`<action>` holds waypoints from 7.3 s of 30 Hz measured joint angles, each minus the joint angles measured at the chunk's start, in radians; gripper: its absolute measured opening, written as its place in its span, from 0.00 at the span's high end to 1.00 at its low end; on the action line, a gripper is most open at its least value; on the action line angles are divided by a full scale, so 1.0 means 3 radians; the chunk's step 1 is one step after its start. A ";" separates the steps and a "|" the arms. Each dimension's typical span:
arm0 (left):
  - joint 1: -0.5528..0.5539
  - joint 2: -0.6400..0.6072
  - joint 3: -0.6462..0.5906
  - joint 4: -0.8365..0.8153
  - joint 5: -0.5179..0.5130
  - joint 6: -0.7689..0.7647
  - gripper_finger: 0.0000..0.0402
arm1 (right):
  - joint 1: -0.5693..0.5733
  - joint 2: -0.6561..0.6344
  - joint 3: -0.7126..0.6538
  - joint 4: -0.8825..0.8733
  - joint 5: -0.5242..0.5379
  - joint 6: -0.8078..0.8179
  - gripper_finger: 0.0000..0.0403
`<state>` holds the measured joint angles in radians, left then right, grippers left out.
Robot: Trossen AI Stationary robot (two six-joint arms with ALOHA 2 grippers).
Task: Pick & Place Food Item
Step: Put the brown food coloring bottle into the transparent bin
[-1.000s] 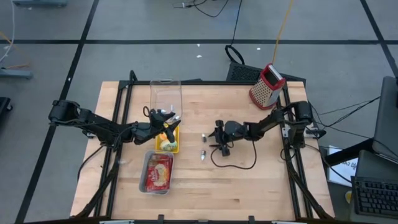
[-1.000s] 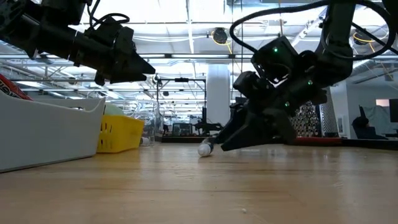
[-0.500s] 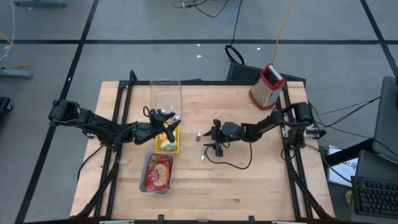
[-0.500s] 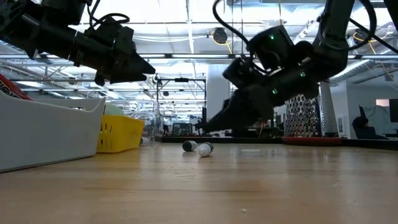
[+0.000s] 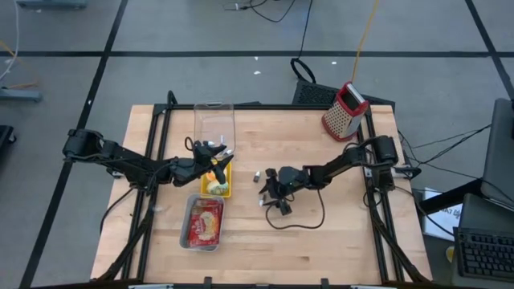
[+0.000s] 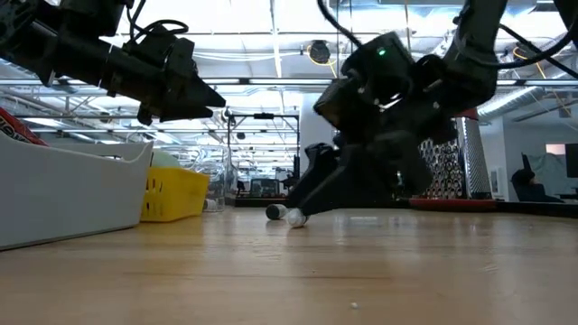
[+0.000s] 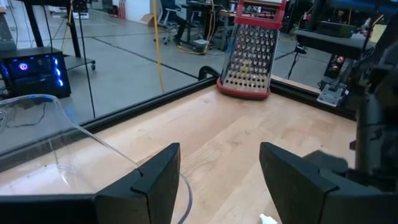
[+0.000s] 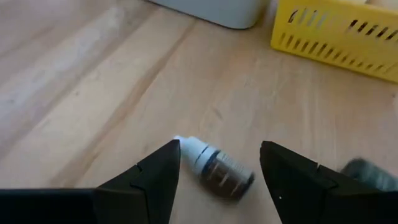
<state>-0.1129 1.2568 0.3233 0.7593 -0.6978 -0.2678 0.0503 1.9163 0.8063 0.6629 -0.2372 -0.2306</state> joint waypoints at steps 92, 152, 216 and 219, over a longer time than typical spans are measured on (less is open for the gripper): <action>0.0000 0.0000 -0.0001 -0.0130 0.0067 -0.0114 0.44 | 0.0038 0.0126 0.0156 -0.1741 0.0195 0.0380 0.65; 0.0000 0.0000 -0.0001 -0.0168 0.0064 -0.0184 0.44 | 0.0225 0.0004 -0.0330 0.0129 0.0797 0.0589 0.72; -0.0299 0.1293 0.1080 0.0096 0.1025 0.1108 0.44 | -0.0008 -0.1290 -0.0401 -0.0052 0.0780 0.0328 0.86; -0.0270 0.1293 0.1080 0.0131 0.1053 0.1049 0.45 | -0.0008 -0.1290 -0.0401 -0.0020 0.0777 0.0328 0.86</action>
<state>-0.1940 1.6447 0.6472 0.7985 -0.3820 0.0469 0.0479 1.5291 0.6861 0.6570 -0.0040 -0.1322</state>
